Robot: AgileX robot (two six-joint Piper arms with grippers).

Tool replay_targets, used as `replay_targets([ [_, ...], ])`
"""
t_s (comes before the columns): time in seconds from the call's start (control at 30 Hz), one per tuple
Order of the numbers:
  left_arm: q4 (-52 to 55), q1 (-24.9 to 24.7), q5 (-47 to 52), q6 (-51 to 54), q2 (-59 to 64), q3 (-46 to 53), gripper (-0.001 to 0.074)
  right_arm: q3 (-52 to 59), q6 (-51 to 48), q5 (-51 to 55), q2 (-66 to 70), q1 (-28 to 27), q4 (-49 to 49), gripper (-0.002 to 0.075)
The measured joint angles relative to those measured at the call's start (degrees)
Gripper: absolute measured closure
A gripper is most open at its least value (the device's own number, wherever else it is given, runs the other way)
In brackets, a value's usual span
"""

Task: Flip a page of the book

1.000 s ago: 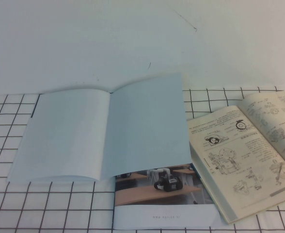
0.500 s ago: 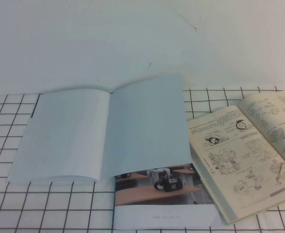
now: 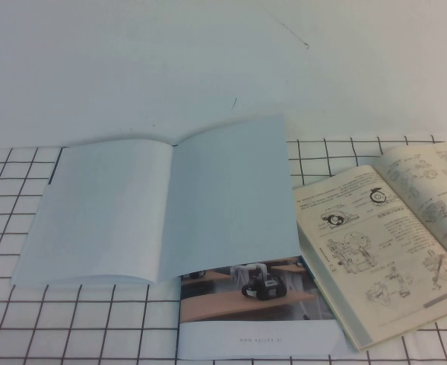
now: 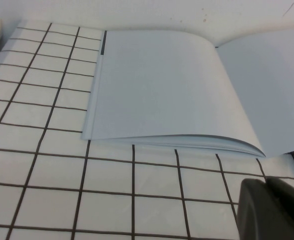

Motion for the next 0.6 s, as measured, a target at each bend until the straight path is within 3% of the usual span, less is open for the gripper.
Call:
replay_targets([
  [0.07, 0.0, 0.0, 0.0, 0.0, 0.0, 0.0, 0.0738, 0.1, 7.8, 5.1, -1.1, -5.2, -9.8, 0.0508],
  [0.13, 0.0, 0.0, 0.0, 0.0, 0.0, 0.0, 0.0738, 0.1, 18.9, 11.6, -2.5, -9.6, -27.4, 0.0508],
  [0.27, 0.0, 0.0, 0.0, 0.0, 0.0, 0.0, 0.0738, 0.1, 49.0, 28.7, -4.5, -18.0, -55.6, 0.0508],
  [0.43, 0.0, 0.0, 0.0, 0.0, 0.0, 0.0, 0.0738, 2.1, 75.3, 43.8, -5.8, -28.0, -77.6, 0.0508],
  [0.6, 0.0, 0.0, 0.1, 0.0, 0.0, 0.0, 0.0738, 7.5, 95.1, 44.6, -9.0, -31.5, -97.9, 0.0508],
])
